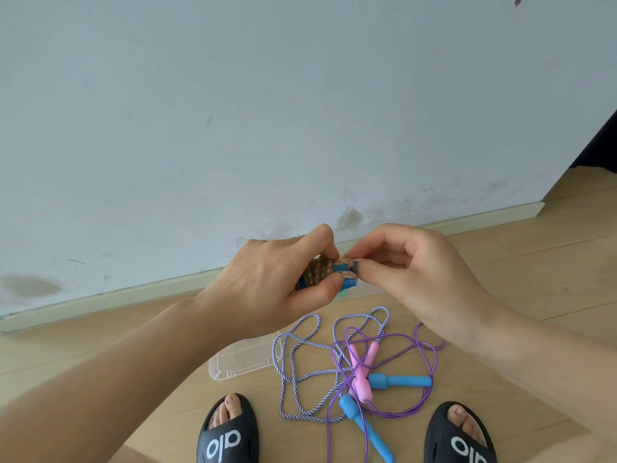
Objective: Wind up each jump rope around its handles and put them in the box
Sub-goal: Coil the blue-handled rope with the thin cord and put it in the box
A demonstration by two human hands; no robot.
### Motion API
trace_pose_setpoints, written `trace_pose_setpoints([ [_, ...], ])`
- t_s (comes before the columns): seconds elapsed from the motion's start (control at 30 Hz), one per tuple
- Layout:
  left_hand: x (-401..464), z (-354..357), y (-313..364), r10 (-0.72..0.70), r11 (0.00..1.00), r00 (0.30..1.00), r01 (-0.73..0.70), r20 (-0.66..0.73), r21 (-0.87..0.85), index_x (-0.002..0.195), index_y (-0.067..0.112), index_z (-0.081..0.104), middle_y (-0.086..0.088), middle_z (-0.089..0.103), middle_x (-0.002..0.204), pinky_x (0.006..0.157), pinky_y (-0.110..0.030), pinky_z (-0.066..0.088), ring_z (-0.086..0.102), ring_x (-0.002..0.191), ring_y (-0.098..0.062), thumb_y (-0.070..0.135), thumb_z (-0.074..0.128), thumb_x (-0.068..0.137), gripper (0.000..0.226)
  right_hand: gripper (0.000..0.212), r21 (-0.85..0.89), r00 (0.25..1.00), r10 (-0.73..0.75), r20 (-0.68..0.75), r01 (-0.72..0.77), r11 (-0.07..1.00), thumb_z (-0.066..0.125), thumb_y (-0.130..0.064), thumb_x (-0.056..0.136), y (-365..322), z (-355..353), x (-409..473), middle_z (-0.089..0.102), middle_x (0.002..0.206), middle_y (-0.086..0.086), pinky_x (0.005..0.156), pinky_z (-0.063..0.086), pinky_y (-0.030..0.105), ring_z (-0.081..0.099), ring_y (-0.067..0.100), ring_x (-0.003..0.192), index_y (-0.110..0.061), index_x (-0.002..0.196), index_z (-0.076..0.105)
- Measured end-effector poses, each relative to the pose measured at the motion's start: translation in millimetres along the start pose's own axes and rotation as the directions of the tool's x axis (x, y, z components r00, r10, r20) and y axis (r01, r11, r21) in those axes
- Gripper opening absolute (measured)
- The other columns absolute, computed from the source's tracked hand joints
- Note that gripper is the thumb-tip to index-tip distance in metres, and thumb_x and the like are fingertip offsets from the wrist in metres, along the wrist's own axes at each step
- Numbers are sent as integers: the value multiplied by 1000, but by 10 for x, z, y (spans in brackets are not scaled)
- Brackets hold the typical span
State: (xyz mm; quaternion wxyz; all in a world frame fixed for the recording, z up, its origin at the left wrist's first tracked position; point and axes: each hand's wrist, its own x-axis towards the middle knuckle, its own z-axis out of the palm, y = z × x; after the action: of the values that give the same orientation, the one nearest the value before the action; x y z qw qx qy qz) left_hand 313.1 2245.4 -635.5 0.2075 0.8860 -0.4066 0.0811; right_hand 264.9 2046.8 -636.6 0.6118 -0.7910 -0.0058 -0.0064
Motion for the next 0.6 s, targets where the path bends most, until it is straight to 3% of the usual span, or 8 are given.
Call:
trace_pose_setpoints([
  [0.33, -9, -1, 46, -79, 993, 992, 87, 96, -78, 103, 33, 39, 12, 58, 69, 55, -32, 42, 50, 61, -18, 54, 35, 89, 25, 13, -39, 1000, -13, -17, 12, 999, 67, -3, 88, -6, 14, 37, 76, 85, 3, 84, 58, 44, 73, 20, 84, -13, 87, 73],
  [0.47, 20, 28, 105, -256, 926, 957, 283, 138, -248, 95, 32, 38, 10, 65, 68, 63, -40, 48, 56, 65, -17, 30, 47, 91, 10, 12, -24, 1000, 6, 11, -6, 1000, 66, -4, 90, -5, 16, 49, 76, 86, 6, 87, 57, 49, 73, 24, 87, -13, 88, 74],
  [0.6, 51, 58, 140, -290, 903, 950, 313, 118, -294, 94, 31, 39, 16, 63, 66, 60, -32, 44, 51, 60, -11, 22, 45, 93, 11, 13, -4, 1000, 8, 3, -8, 1000, 65, -2, 90, -15, 27, 75, 76, 87, 8, 89, 57, 48, 73, 26, 89, -12, 89, 73],
])
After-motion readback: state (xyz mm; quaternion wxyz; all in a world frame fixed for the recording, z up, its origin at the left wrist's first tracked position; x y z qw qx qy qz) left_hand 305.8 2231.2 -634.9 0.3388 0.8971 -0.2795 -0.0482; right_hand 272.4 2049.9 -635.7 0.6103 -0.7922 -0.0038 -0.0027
